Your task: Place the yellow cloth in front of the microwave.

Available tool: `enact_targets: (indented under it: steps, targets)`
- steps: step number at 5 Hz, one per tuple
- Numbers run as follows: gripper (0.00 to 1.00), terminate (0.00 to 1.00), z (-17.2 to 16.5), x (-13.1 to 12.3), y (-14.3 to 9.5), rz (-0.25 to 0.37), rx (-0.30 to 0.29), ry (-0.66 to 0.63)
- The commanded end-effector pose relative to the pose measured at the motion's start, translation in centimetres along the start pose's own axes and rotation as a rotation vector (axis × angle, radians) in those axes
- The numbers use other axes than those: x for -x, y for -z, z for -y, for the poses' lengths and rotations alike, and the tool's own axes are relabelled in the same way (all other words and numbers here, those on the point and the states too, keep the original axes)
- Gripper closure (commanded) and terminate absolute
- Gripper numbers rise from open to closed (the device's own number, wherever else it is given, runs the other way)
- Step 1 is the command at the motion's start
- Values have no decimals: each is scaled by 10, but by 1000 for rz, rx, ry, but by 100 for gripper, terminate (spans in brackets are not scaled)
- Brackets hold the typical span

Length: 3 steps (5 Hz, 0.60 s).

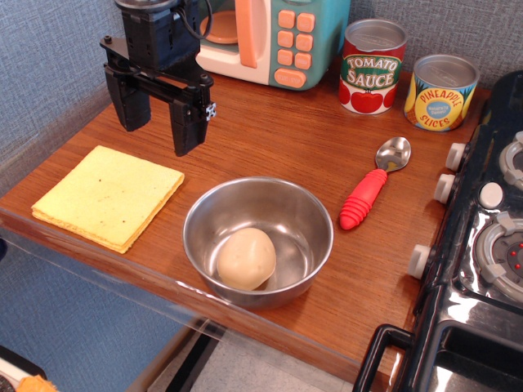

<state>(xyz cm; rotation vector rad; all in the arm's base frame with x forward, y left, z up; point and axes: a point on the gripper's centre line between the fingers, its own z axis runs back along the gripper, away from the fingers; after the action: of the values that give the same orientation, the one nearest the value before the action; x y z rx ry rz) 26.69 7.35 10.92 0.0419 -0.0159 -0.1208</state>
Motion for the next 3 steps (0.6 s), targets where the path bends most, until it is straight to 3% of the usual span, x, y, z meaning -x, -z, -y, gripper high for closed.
enact_targets:
  steps: [1,3]
  targets:
    - [0,0,0,0,0,0,0,0]
    - [0,0,-31,26,14,-4,-13,-50]
